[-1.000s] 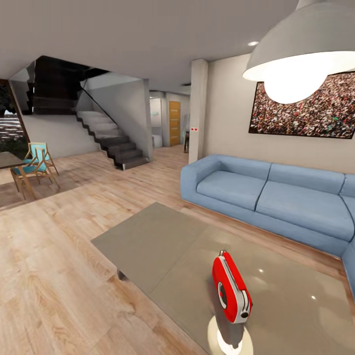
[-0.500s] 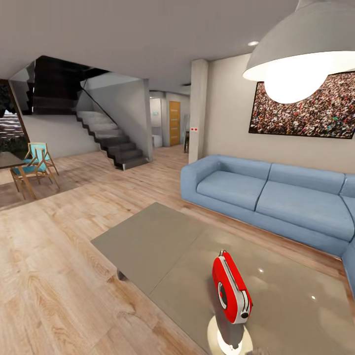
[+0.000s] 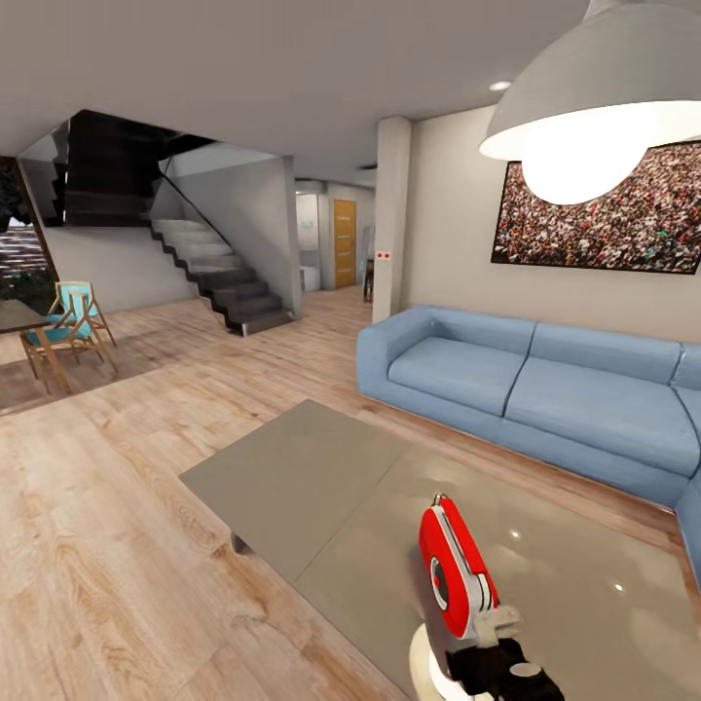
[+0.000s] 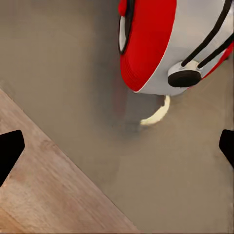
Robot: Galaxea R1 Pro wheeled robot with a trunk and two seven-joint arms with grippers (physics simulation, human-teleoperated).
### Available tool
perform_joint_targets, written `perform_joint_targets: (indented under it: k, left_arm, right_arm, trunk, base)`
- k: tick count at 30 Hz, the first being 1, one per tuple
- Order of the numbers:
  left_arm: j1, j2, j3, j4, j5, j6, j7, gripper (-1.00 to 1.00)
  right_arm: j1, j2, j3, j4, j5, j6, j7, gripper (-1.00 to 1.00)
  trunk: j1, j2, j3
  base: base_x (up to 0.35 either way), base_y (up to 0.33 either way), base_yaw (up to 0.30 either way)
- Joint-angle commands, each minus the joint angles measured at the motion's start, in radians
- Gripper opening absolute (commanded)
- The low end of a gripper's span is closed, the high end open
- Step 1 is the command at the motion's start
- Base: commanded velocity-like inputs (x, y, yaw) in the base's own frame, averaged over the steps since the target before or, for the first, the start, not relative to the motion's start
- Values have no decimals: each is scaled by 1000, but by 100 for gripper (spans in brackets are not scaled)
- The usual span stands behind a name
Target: Turn on the radio receiver that's on the table in the living room.
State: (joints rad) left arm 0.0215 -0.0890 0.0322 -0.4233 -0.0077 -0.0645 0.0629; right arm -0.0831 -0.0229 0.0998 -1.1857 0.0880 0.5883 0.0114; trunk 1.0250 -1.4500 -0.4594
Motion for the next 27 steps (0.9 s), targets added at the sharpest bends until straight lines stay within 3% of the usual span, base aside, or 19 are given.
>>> perform_joint_targets:
  k: [1,14,19,27]
  left_arm:
    - [0,0,0,0,0,0,0,100]
    - [0,0,0,0,0,0,0,100]
    - [0,0,0,0,0,0,0,100]
    - [0,0,0,0,0,0,0,100]
  right_arm:
    - [0,0,0,-32,-1,20,0,100]
    - [-1,-4,-15,-241,1,107,-4,100]
    - [-1,-6,-59,-287,2,127,-5,100]
    - [-10,-12,-70,-307,8,120,-12,100]
  trunk:
    - [0,0,0]
    - [0,0,0]
    - [0,0,0]
    - [0,0,0]
  base:
    - [0,0,0]
    - [0,0,0]
    - [0,0,0]
    - [0,0,0]
